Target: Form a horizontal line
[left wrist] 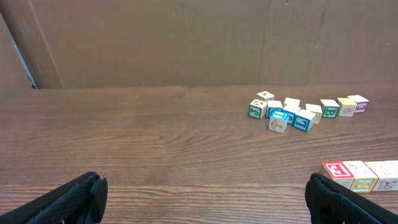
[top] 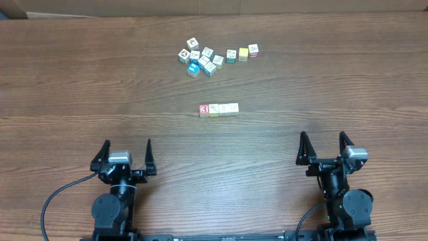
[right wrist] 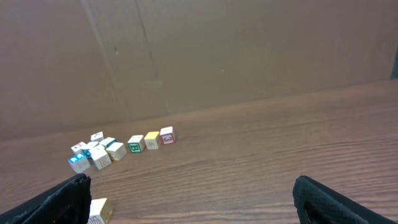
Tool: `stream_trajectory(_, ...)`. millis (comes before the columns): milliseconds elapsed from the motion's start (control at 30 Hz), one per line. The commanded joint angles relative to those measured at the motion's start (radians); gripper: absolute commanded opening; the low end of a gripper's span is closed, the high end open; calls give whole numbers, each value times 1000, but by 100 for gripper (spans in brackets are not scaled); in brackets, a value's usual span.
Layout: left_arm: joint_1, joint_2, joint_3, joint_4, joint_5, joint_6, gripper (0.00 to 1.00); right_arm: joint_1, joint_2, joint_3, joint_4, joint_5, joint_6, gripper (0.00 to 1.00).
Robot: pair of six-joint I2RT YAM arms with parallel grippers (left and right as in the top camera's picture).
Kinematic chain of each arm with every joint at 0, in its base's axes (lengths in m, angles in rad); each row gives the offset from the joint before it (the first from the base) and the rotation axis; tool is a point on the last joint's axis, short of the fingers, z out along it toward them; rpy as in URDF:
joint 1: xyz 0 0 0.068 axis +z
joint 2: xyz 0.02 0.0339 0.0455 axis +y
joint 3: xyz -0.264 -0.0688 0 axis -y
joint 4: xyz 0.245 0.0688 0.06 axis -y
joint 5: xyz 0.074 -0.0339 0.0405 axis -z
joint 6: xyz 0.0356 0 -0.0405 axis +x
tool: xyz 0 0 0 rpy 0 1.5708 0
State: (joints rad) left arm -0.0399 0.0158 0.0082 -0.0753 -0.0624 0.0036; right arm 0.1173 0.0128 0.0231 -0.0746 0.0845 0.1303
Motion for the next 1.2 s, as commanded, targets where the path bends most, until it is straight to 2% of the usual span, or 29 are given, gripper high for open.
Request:
stream_trajectory(0, -7, -11, -3, 1, 8, 16, 100, -6, -10, -16, 3, -1, -5, 100)
stream_trajectory(1167, -7, -11, -3, 1, 7, 16, 100, -28, -10, -15, 2, -1, -5, 100)
